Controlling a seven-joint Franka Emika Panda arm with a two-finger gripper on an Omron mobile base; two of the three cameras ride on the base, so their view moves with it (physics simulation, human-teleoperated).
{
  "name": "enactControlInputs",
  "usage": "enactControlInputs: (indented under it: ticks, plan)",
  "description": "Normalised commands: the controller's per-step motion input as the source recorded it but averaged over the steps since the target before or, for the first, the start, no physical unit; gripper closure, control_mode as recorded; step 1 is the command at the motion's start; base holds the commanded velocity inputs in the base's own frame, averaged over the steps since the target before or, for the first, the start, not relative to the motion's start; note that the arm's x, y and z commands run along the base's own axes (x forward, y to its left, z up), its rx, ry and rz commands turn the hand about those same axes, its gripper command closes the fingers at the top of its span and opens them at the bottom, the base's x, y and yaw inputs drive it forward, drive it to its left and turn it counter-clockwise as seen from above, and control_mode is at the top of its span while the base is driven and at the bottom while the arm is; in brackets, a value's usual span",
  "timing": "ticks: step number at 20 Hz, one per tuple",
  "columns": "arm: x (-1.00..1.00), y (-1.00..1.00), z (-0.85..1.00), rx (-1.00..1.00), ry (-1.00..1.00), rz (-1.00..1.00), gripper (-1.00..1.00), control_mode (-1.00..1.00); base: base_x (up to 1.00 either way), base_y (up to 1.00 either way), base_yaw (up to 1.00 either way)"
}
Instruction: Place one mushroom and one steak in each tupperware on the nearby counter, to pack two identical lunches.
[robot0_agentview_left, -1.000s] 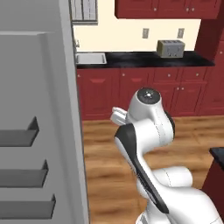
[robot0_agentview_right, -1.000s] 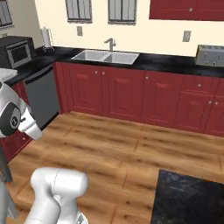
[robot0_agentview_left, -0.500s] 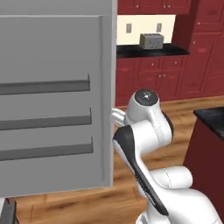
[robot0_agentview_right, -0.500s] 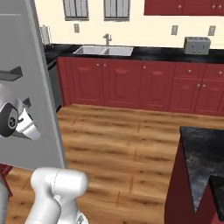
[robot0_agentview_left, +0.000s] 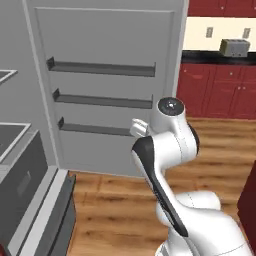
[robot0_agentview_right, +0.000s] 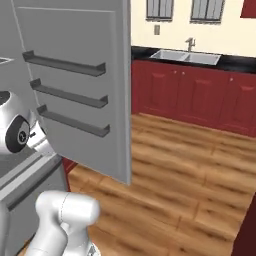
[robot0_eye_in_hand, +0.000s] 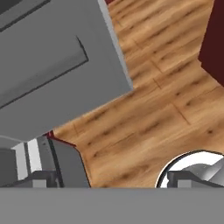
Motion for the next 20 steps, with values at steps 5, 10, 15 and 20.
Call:
enactControlInputs:
  ticks: [5, 10, 15, 20]
  plan:
    - [0.0, 0.0, 0.0, 0.0, 0.0, 0.0, -1.0, 1.0, 0.5, 0.22, 0.67]
    - [0.0, 0.0, 0.0, 0.0, 0.0, 0.0, -1.0, 1.0, 0.69, 0.14, 0.58]
    - [0.0, 0.0, 0.0, 0.0, 0.0, 0.0, -1.0, 1.0, 0.02, 0.3, 0.83]
    - [0.0, 0.0, 0.0, 0.0, 0.0, 0.0, -1.0, 1.0, 0.67, 0.07, 0.62]
